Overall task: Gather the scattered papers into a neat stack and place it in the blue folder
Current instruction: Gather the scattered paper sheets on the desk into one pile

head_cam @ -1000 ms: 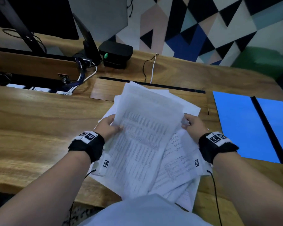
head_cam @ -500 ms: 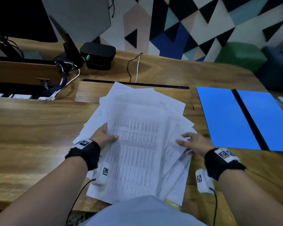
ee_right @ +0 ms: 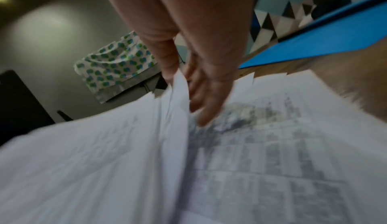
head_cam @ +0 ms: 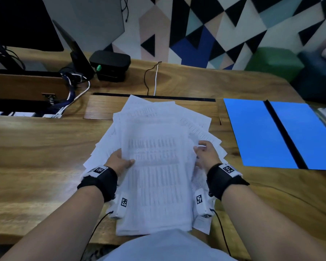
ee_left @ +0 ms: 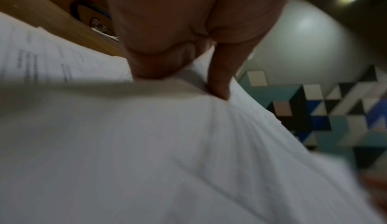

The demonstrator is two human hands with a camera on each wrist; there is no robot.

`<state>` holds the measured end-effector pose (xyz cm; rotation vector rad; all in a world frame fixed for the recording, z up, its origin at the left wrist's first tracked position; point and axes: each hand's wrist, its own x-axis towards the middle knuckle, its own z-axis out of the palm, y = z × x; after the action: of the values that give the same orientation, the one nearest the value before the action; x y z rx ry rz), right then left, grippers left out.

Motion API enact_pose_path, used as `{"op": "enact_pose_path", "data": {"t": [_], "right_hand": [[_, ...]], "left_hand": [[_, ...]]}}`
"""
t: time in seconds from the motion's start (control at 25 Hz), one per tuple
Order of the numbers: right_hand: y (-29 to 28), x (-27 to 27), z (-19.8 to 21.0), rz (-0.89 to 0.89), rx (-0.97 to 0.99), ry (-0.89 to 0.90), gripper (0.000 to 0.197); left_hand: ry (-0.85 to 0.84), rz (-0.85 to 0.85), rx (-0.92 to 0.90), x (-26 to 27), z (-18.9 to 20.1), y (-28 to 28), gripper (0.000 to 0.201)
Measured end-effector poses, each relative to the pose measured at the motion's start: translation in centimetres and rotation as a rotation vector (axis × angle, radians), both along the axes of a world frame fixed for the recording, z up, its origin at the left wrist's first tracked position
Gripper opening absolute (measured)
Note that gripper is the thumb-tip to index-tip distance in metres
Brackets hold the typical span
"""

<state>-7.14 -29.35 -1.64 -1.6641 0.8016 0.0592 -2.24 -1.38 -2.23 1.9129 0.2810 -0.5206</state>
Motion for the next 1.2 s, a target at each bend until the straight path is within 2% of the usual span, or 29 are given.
{"op": "enact_pose_path", "data": {"t": [0.12, 0.16, 0.2, 0.28, 0.32, 0.4, 0.52, 0.56, 0.64, 0.72, 0.8, 0.88, 0.92, 0.96, 1.04, 1.12, 1.2], "right_hand": [[-2.6, -1.6, -1.7, -0.079, -0.459, 0.327, 0.055], [-3.4, -2.3, -2.1, -0.062, -0.537, 0.431, 0.066], [-4.1, -2.9, -2.3, -0.05, -0.531, 0.489, 0.071], [-4.3, -3.5, -2.6, -0.125, -0.379, 0.409, 0.063], [-3.8, -3.7, -2.7, -0.197, -0.314, 0.297, 0.052], [-2.5, -4.2, -2.4, -0.313, -0.323, 0.059, 0.036], [-1.3, -4.5, -1.8, -0.384, -0.343, -0.183, 0.039], [-1.1, -4.6, -2.0, -0.376, -0.289, -0.182, 0.04], [-1.0, -4.6, -2.7, -0.315, -0.154, -0.055, 0.041], [-0.6, -5.1, -3.2, -0.222, -0.064, 0.031, 0.055], [-0.4, -5.7, -3.4, -0.109, 0.079, -0.001, 0.074], [-0.4, -6.1, -3.5, 0.024, 0.248, 0.031, 0.09], [-0.6, -6.0, -3.8, 0.041, 0.278, 0.057, 0.085], [-0.9, -5.6, -4.2, -0.007, 0.247, 0.071, 0.07], [-1.8, -4.3, -4.6, -0.206, 0.147, 0.045, 0.041], [-2.9, -2.7, -4.4, -0.331, 0.078, 0.05, 0.035], [-3.2, -1.4, -3.6, -0.328, -0.04, 0.131, 0.042]], "left_hand": [[-0.017, 0.144, 0.118, -0.1, -0.9, 1.8, 0.041], [-0.002, 0.141, 0.154, -0.2, -1.3, 2.4, 0.042], [0.01, 0.132, 0.183, -0.4, -1.7, 2.7, 0.042], [0.01, 0.111, 0.182, -1.0, -2.2, 2.6, 0.044], [-0.011, 0.098, 0.149, -1.2, -2.1, 2.0, 0.044], [-0.071, 0.041, 0.13, -1.5, -1.9, 0.3, 0.043], [-0.137, -0.071, 0.17, -1.4, -1.5, -2.5, 0.031], [-0.141, -0.107, 0.171, -1.5, -1.5, -3.2, 0.027], [-0.143, -0.18, 0.168, -1.7, -1.7, -4.3, 0.023], [-0.136, -0.246, 0.158, -2.0, -1.8, -5.2, 0.025], [-0.102, -0.317, 0.103, -2.5, -1.6, -5.9, 0.033], [-0.086, -0.318, 0.061, -2.7, -1.4, -6.4, 0.04], [-0.11, -0.263, 0.045, -2.5, -1.1, -6.5, 0.037], [-0.14, -0.192, 0.032, -1.9, -0.7, -6.5, 0.033], [-0.207, -0.08, 0.078, -0.1, -0.3, -6.2, 0.029], [-0.246, -0.097, 0.249, 1.9, -0.3, -5.2, 0.038], [-0.168, -0.224, 0.425, 3.2, -0.6, -4.6, 0.052]]}}
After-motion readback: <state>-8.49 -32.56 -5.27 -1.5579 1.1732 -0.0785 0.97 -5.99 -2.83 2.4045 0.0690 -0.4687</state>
